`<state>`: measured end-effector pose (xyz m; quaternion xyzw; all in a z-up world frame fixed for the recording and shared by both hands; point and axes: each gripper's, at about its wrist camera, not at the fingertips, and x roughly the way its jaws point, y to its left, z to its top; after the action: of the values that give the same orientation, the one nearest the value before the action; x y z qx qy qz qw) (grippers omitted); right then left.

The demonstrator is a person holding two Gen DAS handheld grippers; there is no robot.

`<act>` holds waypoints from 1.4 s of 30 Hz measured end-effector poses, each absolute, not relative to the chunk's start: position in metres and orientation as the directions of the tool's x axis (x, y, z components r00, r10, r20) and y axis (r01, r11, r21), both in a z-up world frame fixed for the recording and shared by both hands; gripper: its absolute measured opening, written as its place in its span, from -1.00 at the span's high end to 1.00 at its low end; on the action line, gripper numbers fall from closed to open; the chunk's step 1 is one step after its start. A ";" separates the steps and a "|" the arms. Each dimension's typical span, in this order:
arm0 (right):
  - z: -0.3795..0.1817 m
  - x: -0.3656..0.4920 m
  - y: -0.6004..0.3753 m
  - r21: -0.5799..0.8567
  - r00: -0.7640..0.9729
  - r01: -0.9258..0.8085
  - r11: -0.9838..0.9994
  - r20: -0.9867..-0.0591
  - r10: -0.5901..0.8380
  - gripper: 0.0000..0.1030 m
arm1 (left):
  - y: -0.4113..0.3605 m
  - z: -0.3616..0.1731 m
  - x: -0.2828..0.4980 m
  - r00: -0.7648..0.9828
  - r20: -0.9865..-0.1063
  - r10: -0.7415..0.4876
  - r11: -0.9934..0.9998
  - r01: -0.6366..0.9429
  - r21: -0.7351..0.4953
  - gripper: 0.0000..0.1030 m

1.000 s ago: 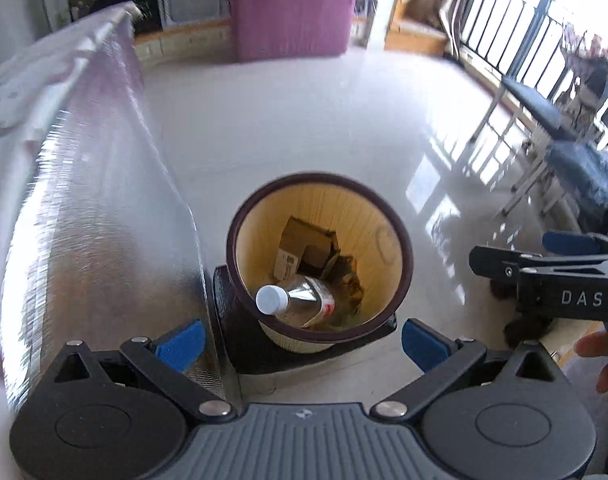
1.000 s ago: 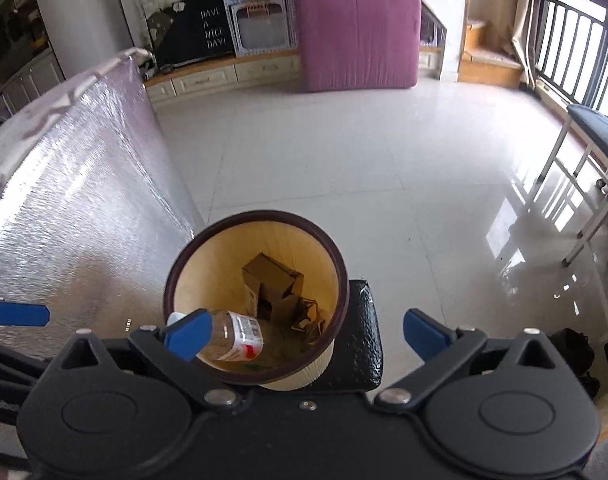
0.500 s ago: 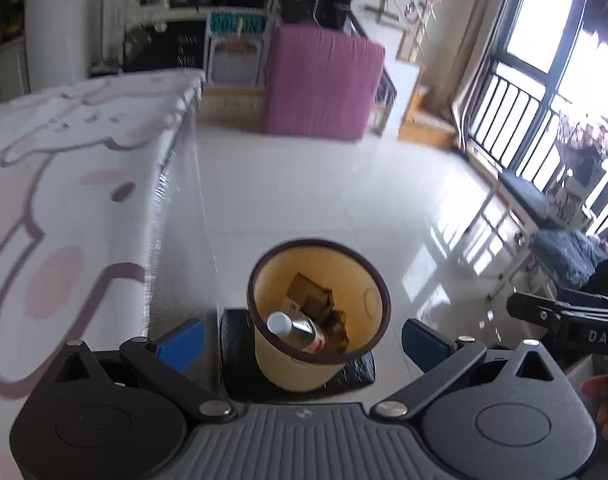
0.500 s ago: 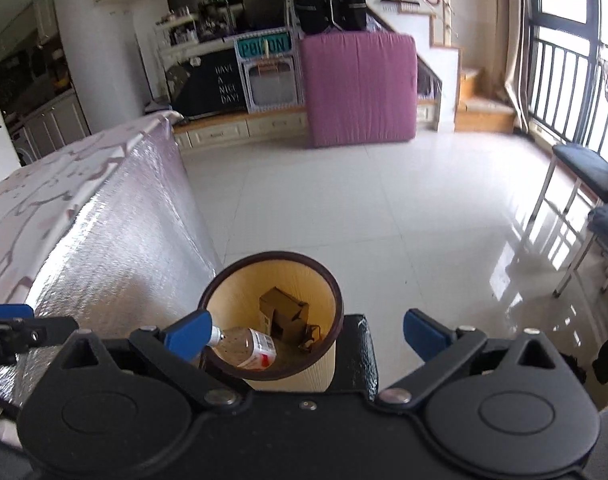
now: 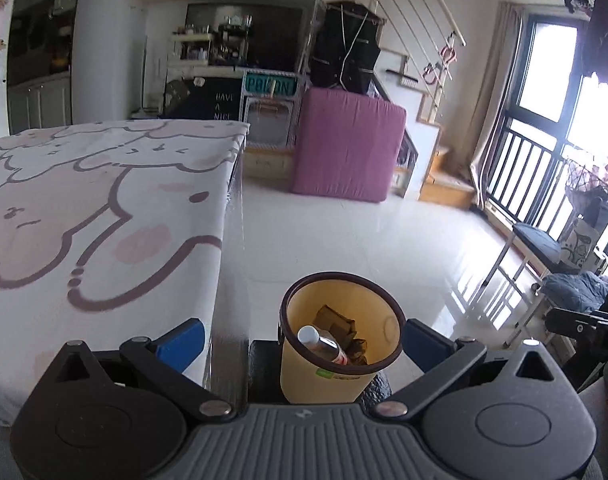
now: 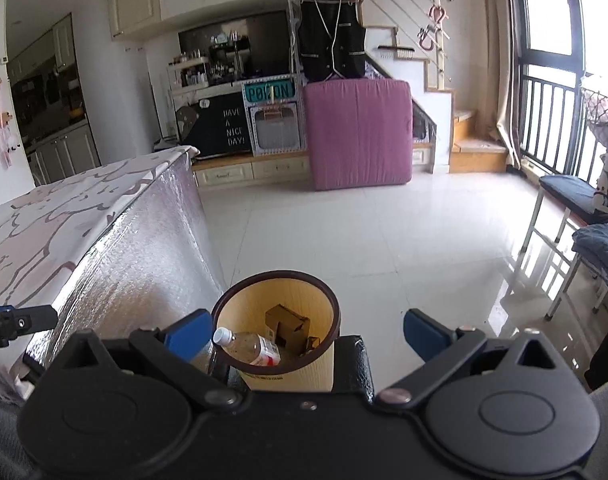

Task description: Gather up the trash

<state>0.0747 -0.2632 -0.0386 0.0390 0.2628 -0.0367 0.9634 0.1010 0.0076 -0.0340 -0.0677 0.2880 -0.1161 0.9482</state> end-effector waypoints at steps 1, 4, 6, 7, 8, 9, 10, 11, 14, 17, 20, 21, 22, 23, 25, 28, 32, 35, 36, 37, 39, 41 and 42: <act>-0.039 0.070 -0.263 0.056 0.864 0.093 0.994 -0.501 -0.053 -1.00 | 0.007 -0.035 0.096 0.810 -0.526 -0.260 0.964 0.183 -0.195 -1.00; -0.044 0.057 -0.258 0.044 0.874 0.094 0.995 -0.482 -0.061 -1.00 | 0.008 -0.041 0.085 0.819 -0.516 -0.253 0.966 0.183 -0.183 -1.00; -0.048 0.050 -0.254 0.030 0.879 0.091 0.995 -0.473 -0.066 -1.00 | 0.008 -0.044 0.078 0.827 -0.508 -0.240 0.969 0.173 -0.175 -1.00; -0.050 0.046 -0.252 0.026 0.882 0.092 0.995 -0.466 -0.070 -1.00 | 0.007 -0.046 0.075 0.833 -0.503 -0.232 0.971 0.170 -0.166 -1.00; -0.051 0.043 -0.251 0.024 0.885 0.095 0.995 -0.460 -0.073 -1.00 | 0.004 -0.047 0.073 0.837 -0.498 -0.225 0.973 0.170 -0.153 -1.00; -0.054 0.039 -0.249 0.022 0.889 0.097 0.995 -0.451 -0.076 -1.00 | 0.003 -0.049 0.070 0.844 -0.492 -0.215 0.976 0.168 -0.138 -1.00; -0.056 0.036 -0.248 0.022 0.891 0.098 0.995 -0.447 -0.078 -1.00 | 0.001 -0.051 0.069 0.848 -0.488 -0.205 0.978 0.165 -0.125 -1.00; -0.057 0.034 -0.247 0.019 0.892 0.101 0.995 -0.444 -0.082 -1.00 | 0.000 -0.052 0.067 0.852 -0.485 -0.200 0.980 0.164 -0.115 -1.00; -0.062 0.027 -0.246 0.021 0.900 0.103 0.995 -0.427 -0.084 -1.00 | -0.002 -0.057 0.064 0.855 -0.479 -0.198 0.980 0.166 -0.108 -1.00; -0.066 0.023 -0.242 0.014 0.906 0.103 0.995 -0.414 -0.088 -1.00 | -0.005 -0.062 0.061 0.850 -0.487 -0.202 0.979 0.170 -0.110 -1.00; -0.069 0.021 -0.241 0.004 0.911 0.113 0.994 -0.400 -0.102 -1.00 | -0.006 -0.068 0.059 0.849 -0.491 -0.197 0.980 0.164 -0.111 -1.00; -0.071 0.022 -0.241 0.007 0.911 0.114 0.993 -0.399 -0.102 -1.00 | -0.006 -0.070 0.058 0.851 -0.489 -0.192 0.981 0.159 -0.109 -1.00; -0.072 0.022 -0.242 0.007 0.909 0.119 0.993 -0.402 -0.106 -1.00 | -0.007 -0.070 0.057 0.854 -0.486 -0.187 0.982 0.154 -0.107 -1.00; -0.074 0.023 -0.242 0.002 0.906 0.127 0.992 -0.407 -0.116 -1.00 | -0.007 -0.071 0.056 0.856 -0.484 -0.181 0.983 0.148 -0.105 -1.00; -0.079 0.025 -0.239 -0.005 0.900 0.138 0.990 -0.417 -0.127 -1.00 | -0.008 -0.072 0.054 0.861 -0.479 -0.171 0.985 0.138 -0.104 -1.00; -0.080 0.024 -0.239 0.000 0.904 0.141 0.990 -0.407 -0.129 -1.00 | -0.007 -0.073 0.053 0.868 -0.471 -0.159 0.987 0.127 -0.098 -1.00; -0.081 0.022 -0.238 -0.004 0.910 0.139 0.990 -0.393 -0.129 -1.00 | -0.006 -0.073 0.052 0.873 -0.463 -0.153 0.988 0.121 -0.097 -1.00; -0.082 0.021 -0.238 -0.003 0.914 0.138 0.990 -0.385 -0.128 -1.00 | -0.007 -0.073 0.052 0.877 -0.457 -0.149 0.988 0.119 -0.094 -1.00; -0.083 0.019 -0.238 -0.003 0.914 0.138 0.990 -0.384 -0.129 -1.00 | -0.006 -0.073 0.052 0.877 -0.456 -0.150 0.988 0.120 -0.093 -1.00; -0.083 0.019 -0.237 -0.006 0.914 0.138 0.990 -0.384 -0.130 -1.00 | -0.007 -0.072 0.051 0.877 -0.456 -0.149 0.988 0.120 -0.092 -1.00; -0.084 0.020 -0.236 -0.013 0.914 0.136 0.991 -0.385 -0.130 -1.00 | -0.007 -0.072 0.051 0.877 -0.456 -0.149 0.988 0.120 -0.092 -1.00; -0.084 0.019 -0.233 -0.020 0.914 0.136 0.991 -0.384 -0.133 -1.00 | -0.007 -0.072 0.051 0.877 -0.456 -0.150 0.988 0.120 -0.093 -1.00; -0.085 0.019 -0.233 -0.021 0.914 0.136 0.991 -0.384 -0.133 -1.00 | -0.007 -0.072 0.051 0.877 -0.456 -0.150 0.988 0.121 -0.093 -1.00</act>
<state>0.0187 -0.2326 -0.0849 0.0028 0.1959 -0.0688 0.9782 0.0511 -0.0070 -0.0721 -0.0308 0.2377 -0.0700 0.9683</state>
